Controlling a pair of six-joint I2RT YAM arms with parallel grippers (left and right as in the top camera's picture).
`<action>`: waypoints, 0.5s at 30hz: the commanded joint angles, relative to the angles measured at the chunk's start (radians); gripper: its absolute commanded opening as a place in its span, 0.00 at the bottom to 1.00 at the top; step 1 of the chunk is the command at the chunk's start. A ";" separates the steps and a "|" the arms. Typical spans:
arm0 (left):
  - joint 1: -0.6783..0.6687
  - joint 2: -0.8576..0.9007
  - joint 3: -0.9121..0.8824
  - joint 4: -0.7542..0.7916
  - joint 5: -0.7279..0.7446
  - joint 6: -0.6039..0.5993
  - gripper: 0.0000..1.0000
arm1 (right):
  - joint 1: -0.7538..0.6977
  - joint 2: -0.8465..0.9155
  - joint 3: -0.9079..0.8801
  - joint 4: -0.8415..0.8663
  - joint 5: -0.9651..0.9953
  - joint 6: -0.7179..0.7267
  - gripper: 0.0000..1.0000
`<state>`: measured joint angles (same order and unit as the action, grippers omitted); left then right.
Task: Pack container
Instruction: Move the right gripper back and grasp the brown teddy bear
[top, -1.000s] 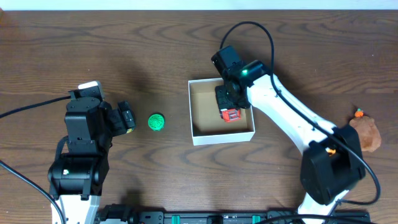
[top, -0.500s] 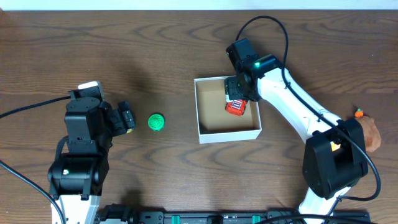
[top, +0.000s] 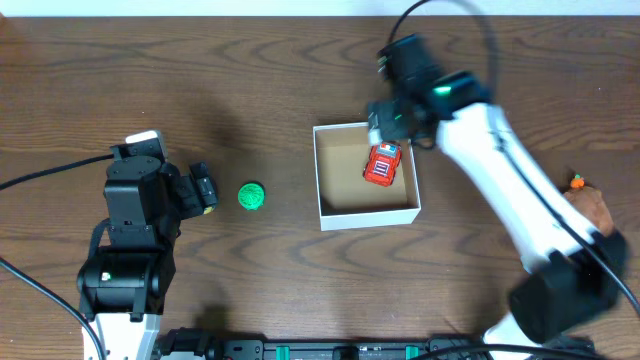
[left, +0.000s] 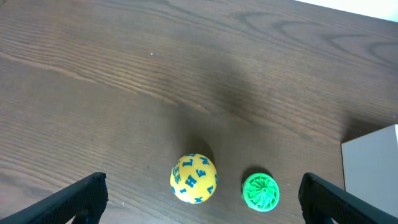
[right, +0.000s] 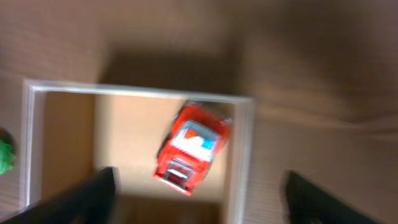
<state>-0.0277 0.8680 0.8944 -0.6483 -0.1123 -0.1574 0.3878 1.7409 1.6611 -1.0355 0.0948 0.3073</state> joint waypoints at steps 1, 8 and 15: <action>0.005 0.000 0.024 -0.003 -0.004 -0.005 0.98 | -0.161 -0.141 0.042 -0.050 0.066 0.006 0.97; 0.005 0.000 0.024 -0.003 -0.004 -0.005 0.98 | -0.556 -0.162 0.032 -0.239 0.051 -0.093 0.99; 0.005 0.000 0.024 -0.003 -0.004 -0.005 0.98 | -0.818 -0.078 -0.067 -0.286 0.056 -0.240 0.99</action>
<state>-0.0277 0.8680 0.8944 -0.6483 -0.1120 -0.1574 -0.3729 1.6356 1.6402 -1.3186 0.1486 0.1444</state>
